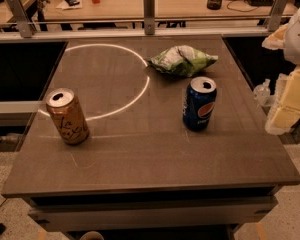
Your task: Knock orange can over
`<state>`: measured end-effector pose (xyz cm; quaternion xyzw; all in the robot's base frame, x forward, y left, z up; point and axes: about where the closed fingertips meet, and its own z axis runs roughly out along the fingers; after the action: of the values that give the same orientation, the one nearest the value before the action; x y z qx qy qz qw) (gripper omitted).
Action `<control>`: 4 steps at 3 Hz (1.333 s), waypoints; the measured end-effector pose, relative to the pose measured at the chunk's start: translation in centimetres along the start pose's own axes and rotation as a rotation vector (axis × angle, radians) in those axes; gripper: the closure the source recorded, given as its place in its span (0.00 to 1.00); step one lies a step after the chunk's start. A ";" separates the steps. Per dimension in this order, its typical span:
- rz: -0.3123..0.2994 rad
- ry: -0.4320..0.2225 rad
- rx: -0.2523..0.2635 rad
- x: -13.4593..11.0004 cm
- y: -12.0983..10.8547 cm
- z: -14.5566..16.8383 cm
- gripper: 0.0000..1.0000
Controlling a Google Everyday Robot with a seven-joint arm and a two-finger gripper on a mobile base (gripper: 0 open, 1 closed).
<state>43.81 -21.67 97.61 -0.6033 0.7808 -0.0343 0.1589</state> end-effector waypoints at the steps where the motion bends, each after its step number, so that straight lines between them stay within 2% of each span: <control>1: 0.000 0.000 0.000 0.0 0.0 0.0 0.00; 2: 0.007 -0.041 0.003 -0.5 0.1 -0.1 0.00; 3: 0.006 -0.138 0.006 -2.4 0.5 -0.4 0.00; 4: 0.025 -0.302 0.006 -6.2 1.1 -1.2 0.00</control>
Offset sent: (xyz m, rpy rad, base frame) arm -0.0002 0.0105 -0.0004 0.0905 -0.0080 0.0072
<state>43.84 -15.64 99.72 -0.5912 0.7554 0.0567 0.2768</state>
